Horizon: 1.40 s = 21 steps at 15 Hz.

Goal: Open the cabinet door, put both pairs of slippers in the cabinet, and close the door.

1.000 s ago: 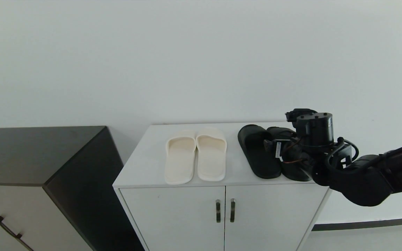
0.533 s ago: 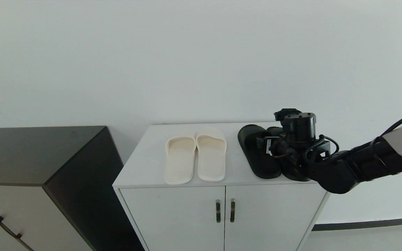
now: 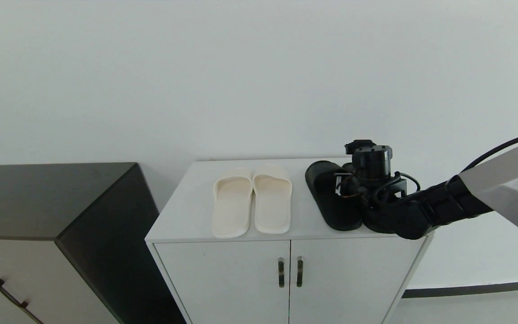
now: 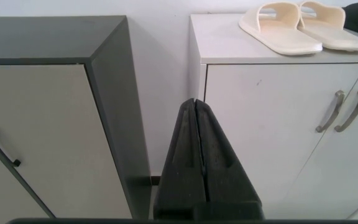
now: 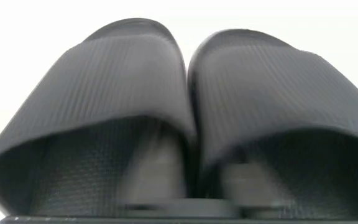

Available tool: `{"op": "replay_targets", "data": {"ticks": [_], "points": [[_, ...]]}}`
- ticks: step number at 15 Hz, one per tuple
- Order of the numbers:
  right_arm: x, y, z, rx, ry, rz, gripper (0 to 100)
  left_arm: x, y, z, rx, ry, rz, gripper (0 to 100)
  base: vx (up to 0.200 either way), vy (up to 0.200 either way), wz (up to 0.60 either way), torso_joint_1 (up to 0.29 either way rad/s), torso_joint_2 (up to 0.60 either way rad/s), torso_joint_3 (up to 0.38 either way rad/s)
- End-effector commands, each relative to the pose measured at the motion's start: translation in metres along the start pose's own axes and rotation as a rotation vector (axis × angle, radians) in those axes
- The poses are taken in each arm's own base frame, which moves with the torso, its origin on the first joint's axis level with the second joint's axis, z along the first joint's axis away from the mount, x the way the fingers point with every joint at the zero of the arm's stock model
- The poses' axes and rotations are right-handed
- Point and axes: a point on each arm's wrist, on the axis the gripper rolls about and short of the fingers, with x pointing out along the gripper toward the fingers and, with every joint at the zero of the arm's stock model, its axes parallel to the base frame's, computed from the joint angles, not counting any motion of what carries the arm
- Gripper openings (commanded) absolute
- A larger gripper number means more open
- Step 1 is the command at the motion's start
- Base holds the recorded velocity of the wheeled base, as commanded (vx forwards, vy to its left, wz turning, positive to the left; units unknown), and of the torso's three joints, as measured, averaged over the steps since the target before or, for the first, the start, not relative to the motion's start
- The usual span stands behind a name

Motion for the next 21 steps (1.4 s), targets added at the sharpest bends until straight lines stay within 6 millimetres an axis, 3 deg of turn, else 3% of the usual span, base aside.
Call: {"op": "replay_targets", "data": {"ticks": [1, 4, 6, 8, 10, 16, 21], "points": [[0.001, 0.002, 0.004, -0.001, -0.015, 0.000, 0, 0.000, 0.000, 0.000, 0.000, 0.001, 0.001, 0, 0.000, 0.000, 0.00, 0.000, 0.00, 0.000], [-0.036, 0.002, 0.034, 0.011, -0.063, 0.046, 0, 0.000, 0.000, 0.000, -0.003, 0.001, 0.001, 0, 0.000, 0.000, 0.00, 0.000, 0.00, 0.000], [-0.085, 0.002, 0.052, 0.013, -0.081, 0.196, 0, 0.000, 0.000, 0.000, -0.003, 0.001, 0.001, 0, 0.000, 0.000, 0.00, 0.000, 0.00, 0.000], [-0.136, -0.004, 0.048, -0.014, -0.030, 0.412, 0, 0.000, 0.000, 0.000, -0.001, 0.001, -0.001, 0, 0.000, 0.000, 0.00, 0.000, 0.00, 0.000], [-0.171, -0.011, 0.035, -0.053, 0.053, 0.562, 0, 0.000, 0.000, 0.000, 0.000, 0.001, -0.002, 0, 0.000, 0.000, 0.00, 0.000, 0.00, 0.000], [-0.190, -0.001, 0.015, -0.091, 0.106, 0.639, 0, 0.000, 0.000, 0.000, -0.004, 0.001, -0.004, 0, 0.000, 0.000, 0.00, 0.000, 0.00, 0.000], [-0.195, -0.006, 0.004, -0.146, 0.116, 0.650, 0, 0.000, 0.000, 0.000, -0.006, 0.001, -0.006, 0, -0.200, 0.000, 0.00, 0.001, 0.00, 0.004]]}}
